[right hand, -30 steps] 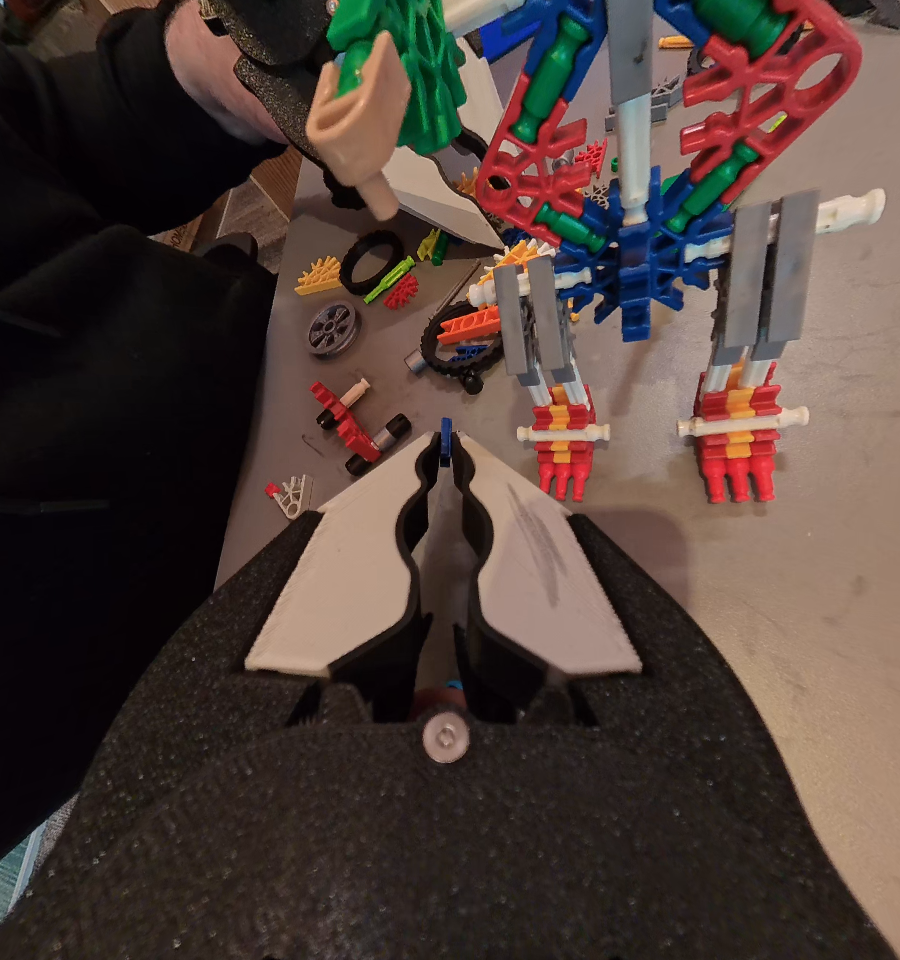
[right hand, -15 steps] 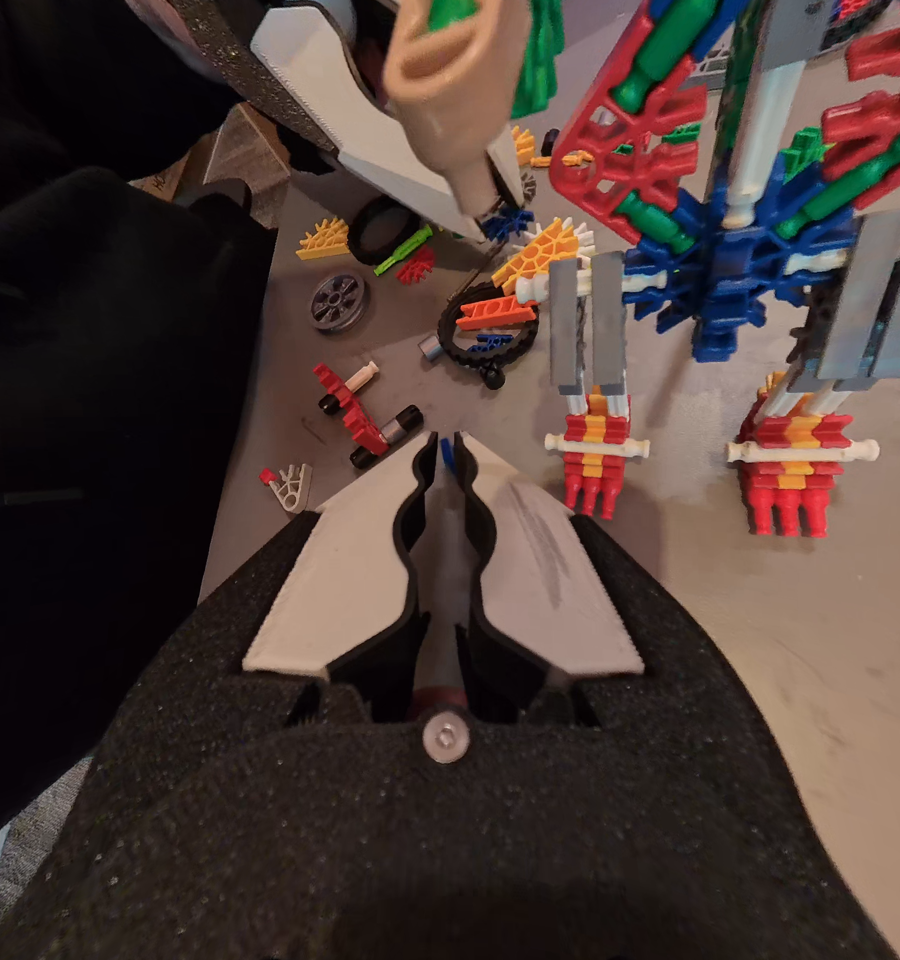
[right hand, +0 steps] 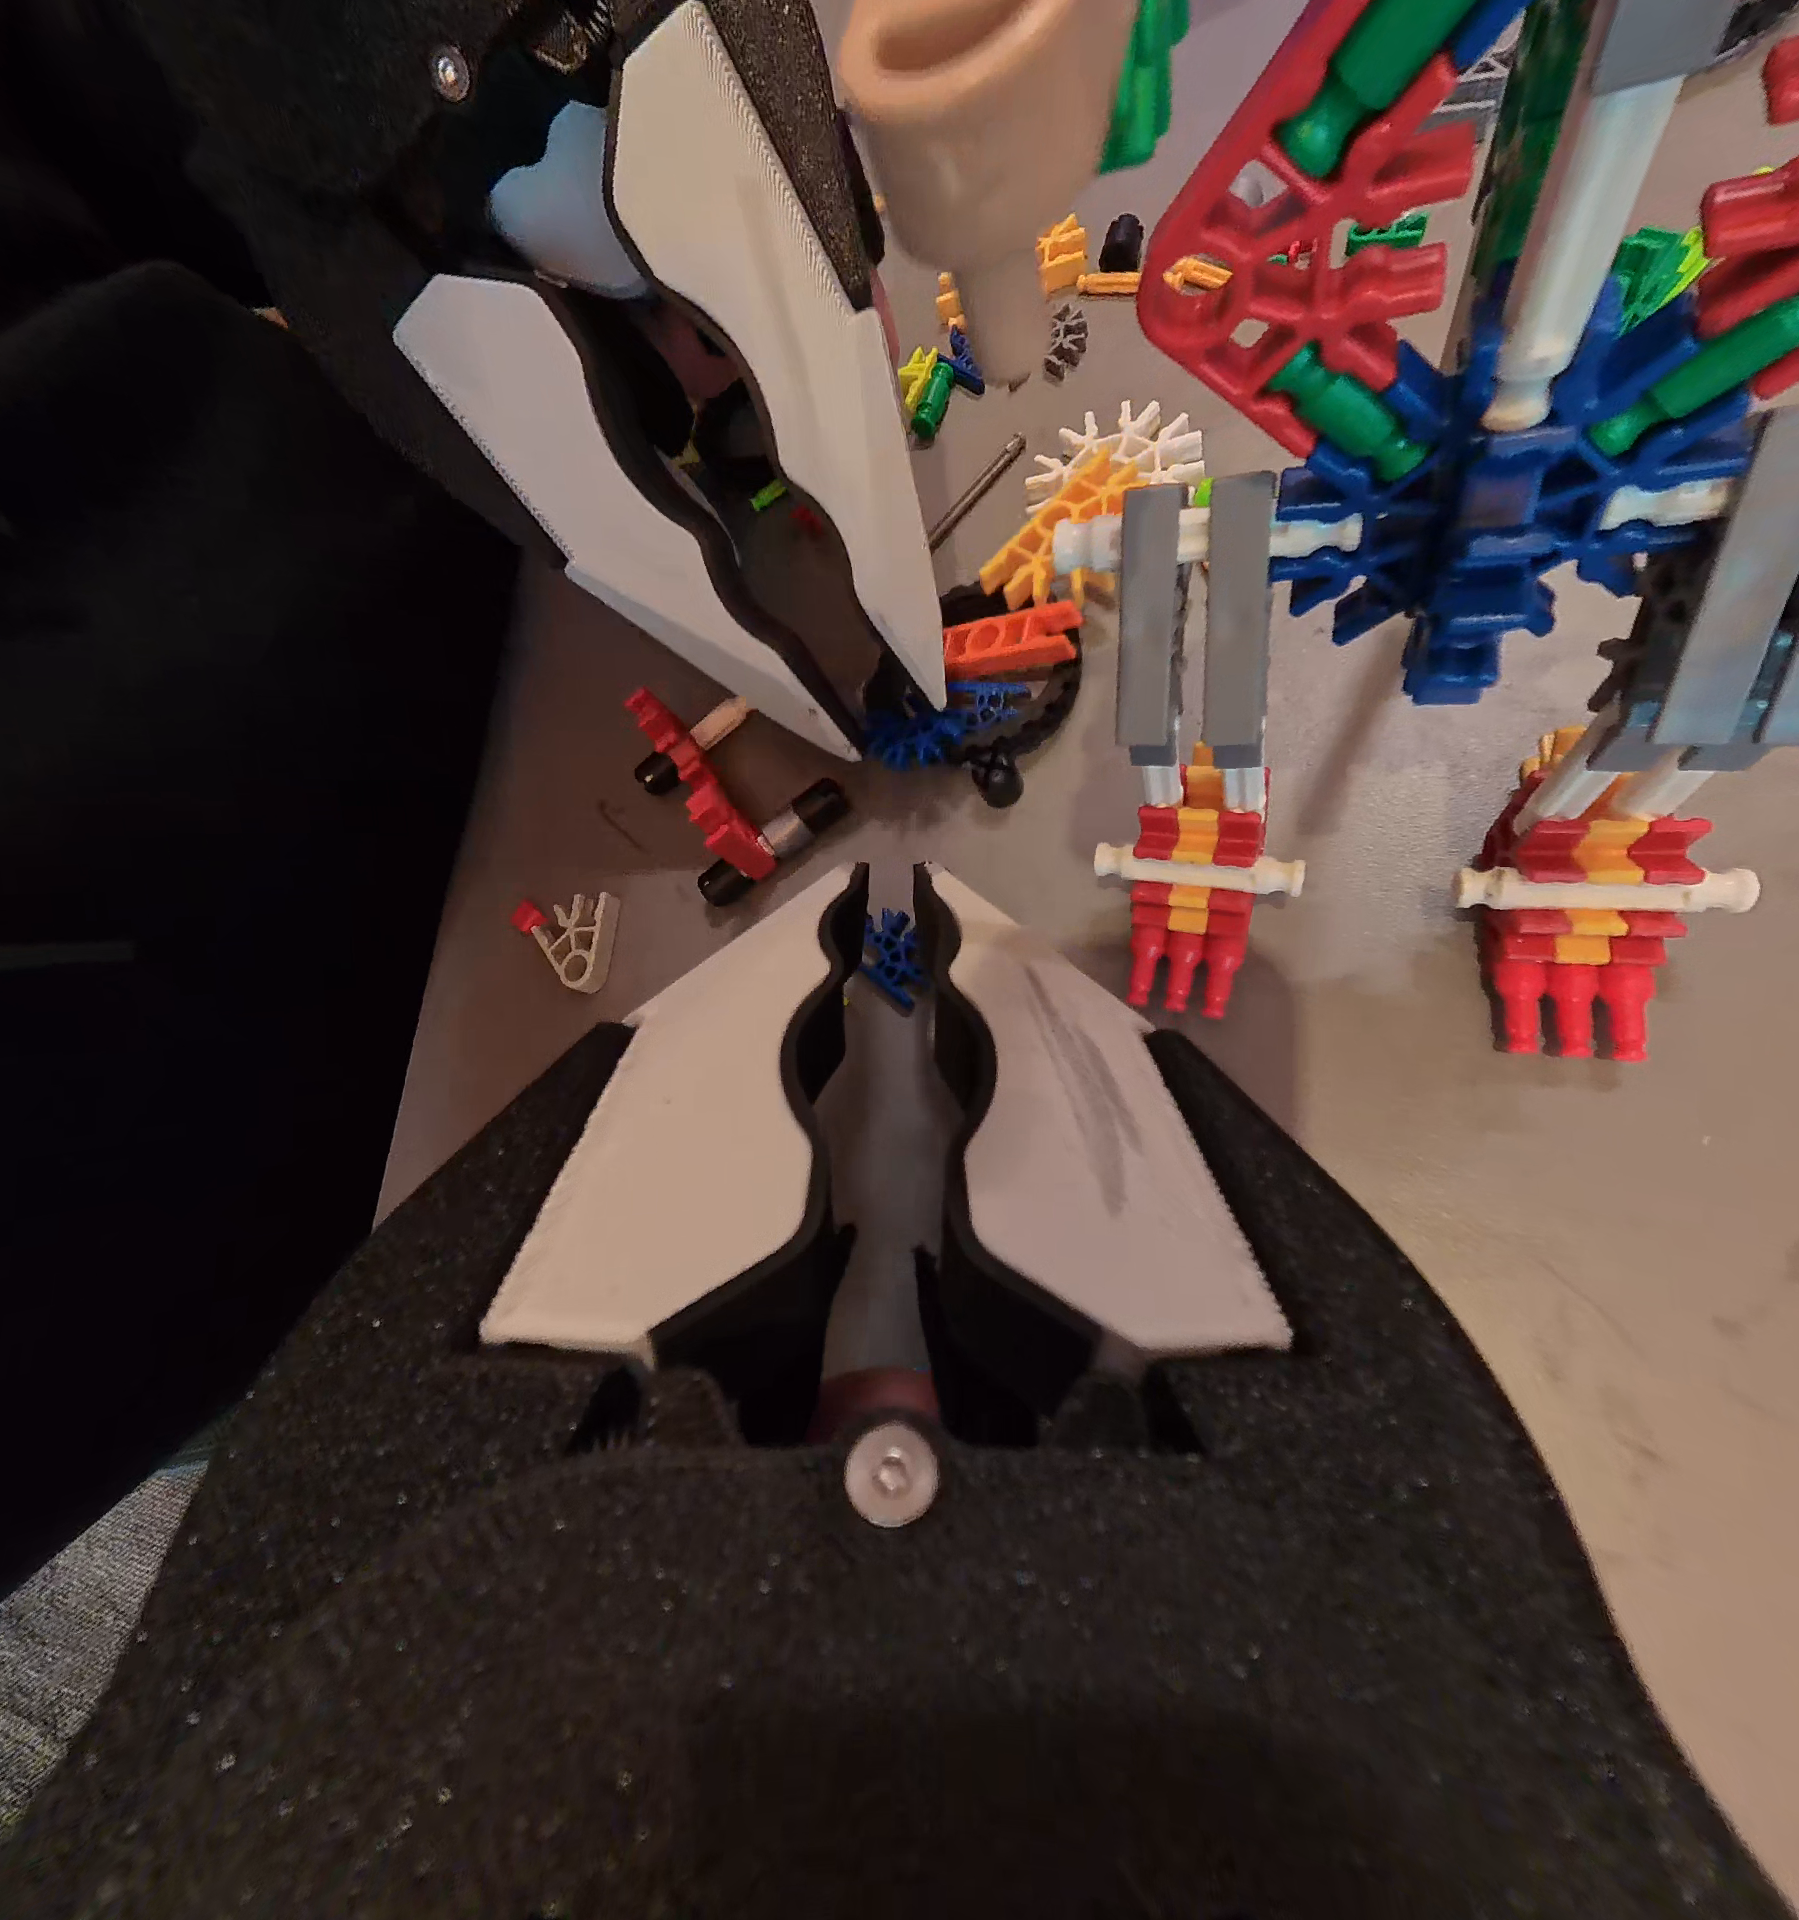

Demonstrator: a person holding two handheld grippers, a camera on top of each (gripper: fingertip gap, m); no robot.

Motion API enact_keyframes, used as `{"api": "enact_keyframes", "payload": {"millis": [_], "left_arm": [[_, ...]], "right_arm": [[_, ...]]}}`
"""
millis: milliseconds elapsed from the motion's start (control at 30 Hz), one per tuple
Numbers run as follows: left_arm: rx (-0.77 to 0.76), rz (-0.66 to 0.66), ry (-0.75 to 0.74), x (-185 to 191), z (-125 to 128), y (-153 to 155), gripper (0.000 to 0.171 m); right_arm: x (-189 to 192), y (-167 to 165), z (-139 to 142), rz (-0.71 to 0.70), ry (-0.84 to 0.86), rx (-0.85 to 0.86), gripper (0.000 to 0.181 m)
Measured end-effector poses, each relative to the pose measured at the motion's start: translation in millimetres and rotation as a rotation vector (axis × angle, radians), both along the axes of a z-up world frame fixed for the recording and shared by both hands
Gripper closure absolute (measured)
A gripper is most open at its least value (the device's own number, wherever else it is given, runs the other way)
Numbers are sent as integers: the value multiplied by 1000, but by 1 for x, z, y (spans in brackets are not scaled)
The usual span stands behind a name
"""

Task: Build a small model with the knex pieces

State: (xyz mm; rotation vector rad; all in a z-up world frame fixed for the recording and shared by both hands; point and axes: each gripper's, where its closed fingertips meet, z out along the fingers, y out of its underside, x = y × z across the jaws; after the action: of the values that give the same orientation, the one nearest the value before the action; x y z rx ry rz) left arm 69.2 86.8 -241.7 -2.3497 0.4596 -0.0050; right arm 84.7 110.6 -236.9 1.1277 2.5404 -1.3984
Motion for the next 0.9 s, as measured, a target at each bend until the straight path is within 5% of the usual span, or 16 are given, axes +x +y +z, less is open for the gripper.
{"api": "enact_keyframes", "payload": {"millis": [900], "left_arm": [[243,-107,227,17,25,28,159]], "right_arm": [[-7,-1,20,-72,-81,-193,173]]}}
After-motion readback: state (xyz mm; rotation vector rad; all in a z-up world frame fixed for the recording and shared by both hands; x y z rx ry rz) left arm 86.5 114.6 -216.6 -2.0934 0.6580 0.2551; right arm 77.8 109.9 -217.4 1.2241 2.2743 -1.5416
